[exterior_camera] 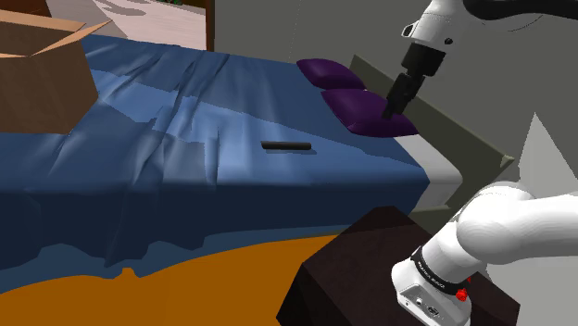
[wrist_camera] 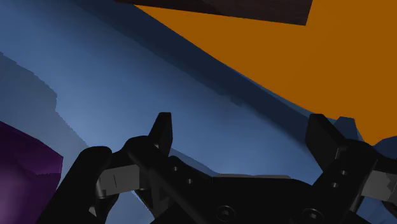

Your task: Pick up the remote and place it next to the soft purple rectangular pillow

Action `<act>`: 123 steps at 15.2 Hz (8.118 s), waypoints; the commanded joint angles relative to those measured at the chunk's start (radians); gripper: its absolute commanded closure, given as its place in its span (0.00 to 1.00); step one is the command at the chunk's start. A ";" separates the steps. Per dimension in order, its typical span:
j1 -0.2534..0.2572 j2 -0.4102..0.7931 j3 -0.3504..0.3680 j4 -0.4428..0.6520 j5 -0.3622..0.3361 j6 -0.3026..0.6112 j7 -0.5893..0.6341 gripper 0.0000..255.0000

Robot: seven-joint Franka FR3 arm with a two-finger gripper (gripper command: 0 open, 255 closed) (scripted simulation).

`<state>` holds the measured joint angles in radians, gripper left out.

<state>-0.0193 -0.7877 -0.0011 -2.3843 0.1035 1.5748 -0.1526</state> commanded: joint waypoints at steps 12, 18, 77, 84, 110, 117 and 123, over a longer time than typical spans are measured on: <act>0.080 0.348 -0.034 0.017 -0.074 0.355 -0.307 0.00; 0.117 0.564 -0.034 0.093 -0.100 0.515 -0.454 0.00; 0.166 0.906 0.012 0.448 -0.157 0.548 -0.703 1.00; 0.166 0.880 0.012 0.511 -0.154 0.459 -0.708 1.00; -0.037 0.738 -0.196 0.439 -0.128 0.403 -1.132 1.00; -0.061 0.756 -0.223 0.391 -0.121 0.469 -1.184 1.00; -0.062 0.778 -0.224 0.334 -0.116 0.547 -1.187 1.00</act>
<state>-0.0809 -0.0096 -0.2249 -2.0386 -0.0127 2.1098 -1.3393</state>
